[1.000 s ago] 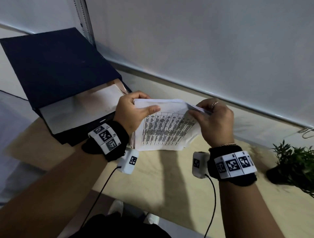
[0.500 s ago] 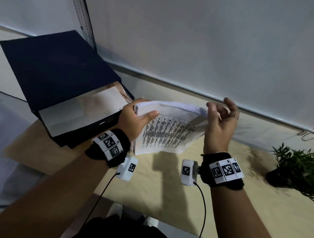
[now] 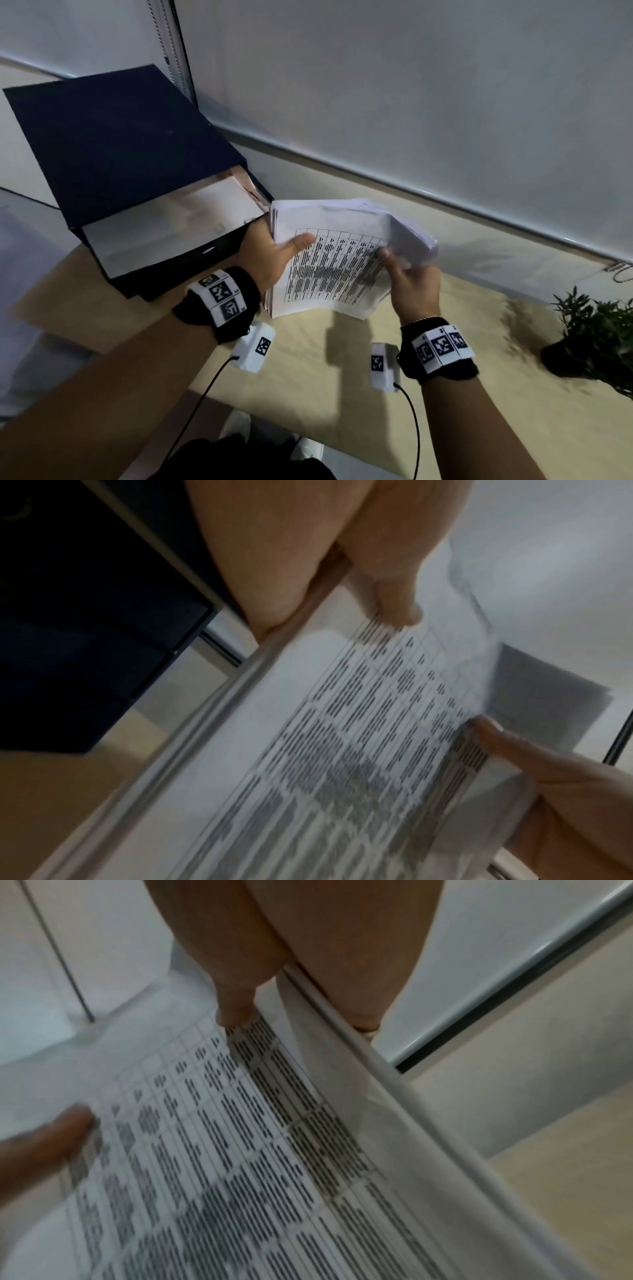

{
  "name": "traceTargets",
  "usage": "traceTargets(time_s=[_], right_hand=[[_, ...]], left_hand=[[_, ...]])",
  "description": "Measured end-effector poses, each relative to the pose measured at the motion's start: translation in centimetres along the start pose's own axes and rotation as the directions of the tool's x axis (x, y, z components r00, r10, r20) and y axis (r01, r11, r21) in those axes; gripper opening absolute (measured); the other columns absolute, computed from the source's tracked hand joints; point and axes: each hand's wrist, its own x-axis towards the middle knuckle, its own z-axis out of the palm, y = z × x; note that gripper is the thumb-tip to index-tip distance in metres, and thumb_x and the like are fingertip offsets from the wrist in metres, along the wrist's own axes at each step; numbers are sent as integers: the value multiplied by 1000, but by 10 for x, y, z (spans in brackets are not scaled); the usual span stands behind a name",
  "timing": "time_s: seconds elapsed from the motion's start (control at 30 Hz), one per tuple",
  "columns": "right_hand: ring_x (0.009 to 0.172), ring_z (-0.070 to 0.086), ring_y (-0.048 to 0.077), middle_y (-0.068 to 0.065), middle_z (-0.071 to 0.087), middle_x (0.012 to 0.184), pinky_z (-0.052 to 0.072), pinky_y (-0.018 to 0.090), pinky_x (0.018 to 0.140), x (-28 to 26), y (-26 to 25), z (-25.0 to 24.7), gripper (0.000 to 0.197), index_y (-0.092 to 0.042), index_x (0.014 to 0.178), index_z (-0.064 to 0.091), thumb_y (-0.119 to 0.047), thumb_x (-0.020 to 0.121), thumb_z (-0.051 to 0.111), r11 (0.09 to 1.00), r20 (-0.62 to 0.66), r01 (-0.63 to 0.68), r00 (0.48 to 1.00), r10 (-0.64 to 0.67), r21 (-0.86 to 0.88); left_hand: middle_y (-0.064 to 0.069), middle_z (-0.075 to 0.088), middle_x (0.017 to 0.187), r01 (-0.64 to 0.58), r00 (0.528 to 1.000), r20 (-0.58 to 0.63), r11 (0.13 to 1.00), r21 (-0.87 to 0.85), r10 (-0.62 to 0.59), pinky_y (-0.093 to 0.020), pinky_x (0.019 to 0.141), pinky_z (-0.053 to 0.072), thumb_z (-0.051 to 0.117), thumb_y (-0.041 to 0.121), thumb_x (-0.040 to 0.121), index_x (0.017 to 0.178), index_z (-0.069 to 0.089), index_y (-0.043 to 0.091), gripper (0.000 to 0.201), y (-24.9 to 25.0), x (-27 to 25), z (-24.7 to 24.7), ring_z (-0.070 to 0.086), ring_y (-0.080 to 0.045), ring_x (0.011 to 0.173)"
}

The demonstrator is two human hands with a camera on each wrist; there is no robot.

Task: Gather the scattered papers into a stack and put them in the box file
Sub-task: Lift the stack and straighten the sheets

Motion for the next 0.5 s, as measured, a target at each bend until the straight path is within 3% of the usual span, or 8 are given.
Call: traceTargets(time_s=[0.1, 0.17, 0.23, 0.27, 0.3, 0.37, 0.43, 0.5], right_hand=[[74, 67, -5, -14, 74, 81, 60, 34, 79, 9, -12, -9, 29, -28, 92, 71, -1, 82, 74, 972, -17, 162, 986, -167, -169], [78, 67, 1, -4, 72, 86, 59, 37, 79, 14, -28, -15, 28, -22, 99, 73, 1, 83, 71, 892, 85, 324, 946, -313, -317], [74, 69, 15, 1, 73, 81, 56, 38, 69, 16, -47, -15, 12, -13, 94, 74, -5, 86, 70, 760, 207, 489, 872, -444, -428], [71, 69, 23, 4, 73, 78, 54, 39, 64, 14, -57, -13, 5, -10, 91, 73, -9, 87, 70, 681, 266, 563, 825, -499, -468], [69, 69, 29, 8, 73, 75, 53, 40, 62, 14, -63, -11, 6, -10, 89, 72, -14, 88, 69, 619, 311, 613, 787, -533, -491], [69, 68, 32, 9, 73, 73, 52, 39, 61, 12, -71, -6, 10, -13, 88, 71, -22, 86, 70, 608, 343, 612, 789, -510, -506], [68, 68, 29, 7, 73, 72, 49, 32, 59, 14, -63, -11, 16, -17, 83, 68, -32, 82, 75, 633, 300, 522, 851, -432, -571], [63, 64, 29, 6, 68, 66, 38, 26, 57, 21, -45, -27, 24, -24, 74, 59, -39, 77, 79, 604, 224, 389, 916, -333, -695]], left_hand=[[14, 67, 100, -137, 986, -82, 988, 67, 142, -26, 87, 54, 85, 20, 67, 111, 55, 25, 53, 26, 6, -4, 65, 2, 90], [9, 61, 121, -330, 934, -85, 929, 167, 347, -25, 98, 46, 84, 22, 67, 128, 47, 21, 71, 56, 7, -6, 57, -4, 112], [10, 48, 138, -502, 842, 33, 760, 412, 539, -33, 111, 33, 80, 35, 66, 136, 45, 20, 80, 81, 10, -3, 43, -9, 129], [10, 46, 140, -532, 832, 156, 683, 501, 533, -37, 112, 30, 78, 40, 66, 136, 46, 23, 78, 91, 12, 0, 41, -13, 132], [8, 53, 137, -529, 846, 273, 649, 546, 459, -39, 109, 35, 76, 39, 68, 131, 51, 28, 68, 94, 16, 4, 47, -16, 128], [3, 72, 100, -485, 870, 383, 676, 554, 311, -31, 81, 49, 71, 29, 77, 106, 65, 28, 30, 93, 19, 9, 65, -20, 98], [6, 67, 74, -428, 898, 330, 758, 492, 292, -22, 61, 41, 68, 26, 83, 89, 68, 22, 8, 81, 19, 5, 63, -17, 73], [3, 69, 76, -381, 924, 203, 831, 405, 324, -19, 61, 44, 68, 29, 84, 88, 68, 15, 15, 68, 18, -3, 62, -14, 71]])
